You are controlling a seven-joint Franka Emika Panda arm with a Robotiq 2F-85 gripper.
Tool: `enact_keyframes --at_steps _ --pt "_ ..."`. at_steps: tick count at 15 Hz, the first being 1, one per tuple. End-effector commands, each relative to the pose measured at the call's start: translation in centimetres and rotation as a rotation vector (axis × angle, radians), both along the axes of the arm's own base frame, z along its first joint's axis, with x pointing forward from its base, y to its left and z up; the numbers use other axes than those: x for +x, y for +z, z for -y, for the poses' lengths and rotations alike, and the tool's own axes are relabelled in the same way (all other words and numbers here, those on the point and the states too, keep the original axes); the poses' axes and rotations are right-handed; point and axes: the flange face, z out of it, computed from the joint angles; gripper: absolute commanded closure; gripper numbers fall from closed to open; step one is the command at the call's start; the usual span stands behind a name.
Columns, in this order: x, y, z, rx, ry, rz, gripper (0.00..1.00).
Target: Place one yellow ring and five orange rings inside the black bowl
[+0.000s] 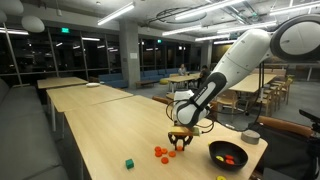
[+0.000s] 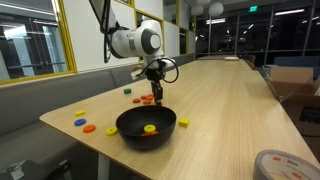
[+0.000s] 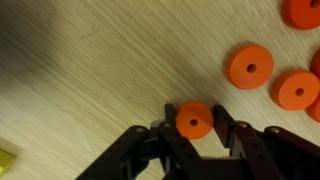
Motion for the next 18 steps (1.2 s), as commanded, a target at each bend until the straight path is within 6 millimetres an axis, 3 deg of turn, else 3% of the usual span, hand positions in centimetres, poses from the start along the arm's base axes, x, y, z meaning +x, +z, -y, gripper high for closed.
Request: enact_keyframes --at_steps 1,6,10,18 --pt "-0.9 2.2 0.7 0.007 0.08 0.008 0.83" --pt "-4.1 6.1 2.1 -0.079 0.148 -0.009 0.83" --pt "-8.0 8.4 3.6 -0.212 0.105 -0.12 0.83" --pt "-13.6 10.9 4.2 -0.298 0.036 -0.27 0.83"
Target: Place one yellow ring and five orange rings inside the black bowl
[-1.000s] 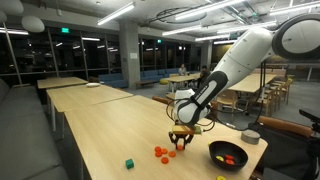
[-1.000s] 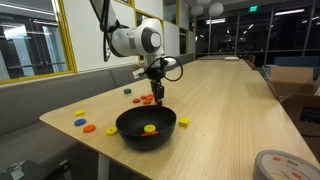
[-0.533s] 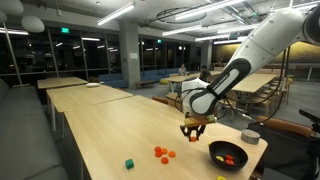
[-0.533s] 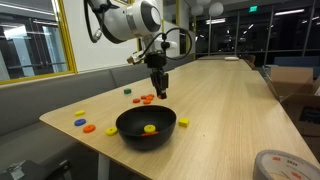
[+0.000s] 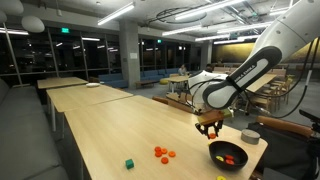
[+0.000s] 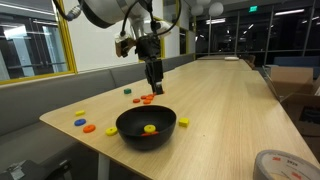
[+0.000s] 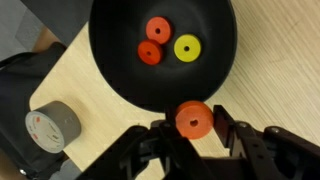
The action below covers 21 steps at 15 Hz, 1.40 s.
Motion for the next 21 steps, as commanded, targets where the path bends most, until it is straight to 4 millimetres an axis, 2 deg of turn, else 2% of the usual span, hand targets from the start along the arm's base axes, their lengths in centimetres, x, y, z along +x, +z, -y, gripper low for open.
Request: enact_keyframes --at_steps 1,4,6,7,8,9,13,16,21 --pt "-2.8 1.1 0.5 -0.021 -0.035 -0.047 0.83" --pt "-3.8 0.4 1.1 0.017 -0.036 -0.081 0.83" --pt "-4.2 -0.3 1.5 0.057 -0.026 -0.089 0.73" --pt "-4.2 -0.7 1.6 0.082 -0.018 -0.093 0.71" --pt "-4.3 -1.0 1.7 0.102 -0.014 -0.099 0.33" --pt "-4.2 -1.1 1.6 0.118 0.001 -0.099 0.32" --pt "-2.4 -0.4 0.1 0.119 0.126 0.001 0.03" --pt "-0.4 0.1 -2.5 0.123 0.257 0.076 0.0" --pt "2.8 -0.9 -7.3 0.179 0.51 0.154 0.0"
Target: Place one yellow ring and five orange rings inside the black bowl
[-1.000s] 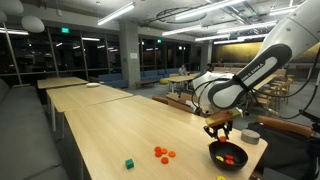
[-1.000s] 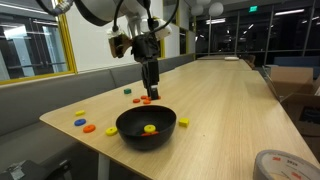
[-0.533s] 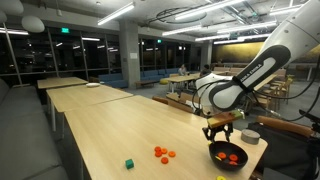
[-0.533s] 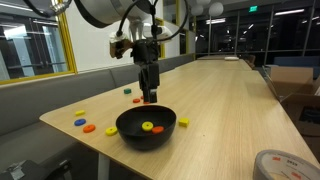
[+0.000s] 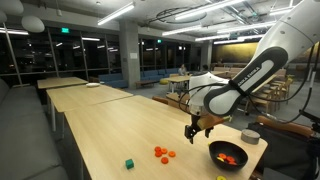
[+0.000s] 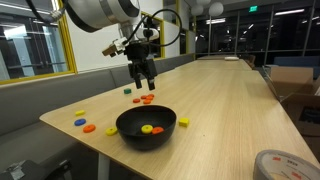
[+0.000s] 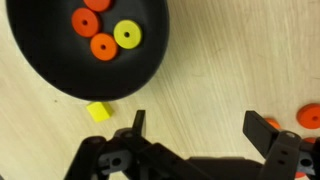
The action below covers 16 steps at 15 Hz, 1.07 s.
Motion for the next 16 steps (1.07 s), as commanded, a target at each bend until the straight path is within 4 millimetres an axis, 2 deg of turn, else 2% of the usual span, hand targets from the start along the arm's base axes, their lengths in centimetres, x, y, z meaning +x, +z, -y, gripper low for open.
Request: enact_keyframes --at_steps 1,4,8,12,16 --pt "2.7 -1.0 -2.8 0.038 0.191 0.046 0.0" --pt "4.1 -2.3 -4.0 0.075 0.343 0.08 0.0" --pt "5.7 -4.2 -4.4 0.173 0.465 0.099 0.0" --pt "7.1 -5.6 -4.3 0.236 0.519 0.059 0.0" --pt "8.5 -6.6 -3.8 0.211 0.516 0.033 0.0"
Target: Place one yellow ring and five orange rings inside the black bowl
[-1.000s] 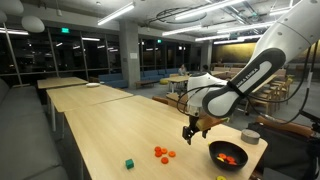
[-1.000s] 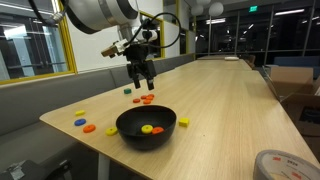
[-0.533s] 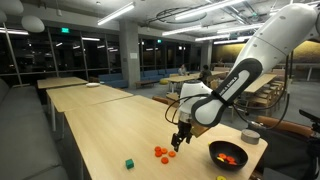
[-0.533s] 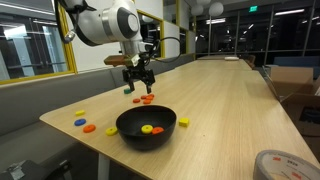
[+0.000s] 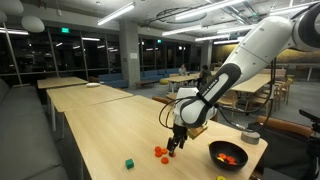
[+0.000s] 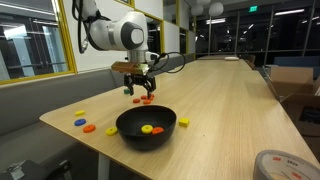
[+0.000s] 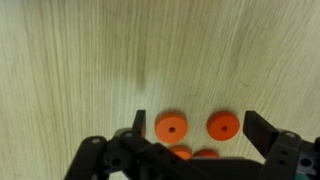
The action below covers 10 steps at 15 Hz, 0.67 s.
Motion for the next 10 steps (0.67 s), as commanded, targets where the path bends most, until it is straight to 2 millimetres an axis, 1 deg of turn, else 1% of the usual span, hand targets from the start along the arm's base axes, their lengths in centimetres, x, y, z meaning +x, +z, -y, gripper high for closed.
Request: enact_keyframes --at_steps 1,6,8,10 --pt "2.0 -0.2 0.6 -0.026 -0.003 -0.008 0.0" --pt "3.2 -1.2 1.5 -0.083 -0.015 -0.01 0.0" --pt "3.4 -1.6 1.5 -0.088 -0.017 -0.015 0.0" --pt "3.7 -2.0 1.1 -0.084 -0.016 -0.018 0.0"
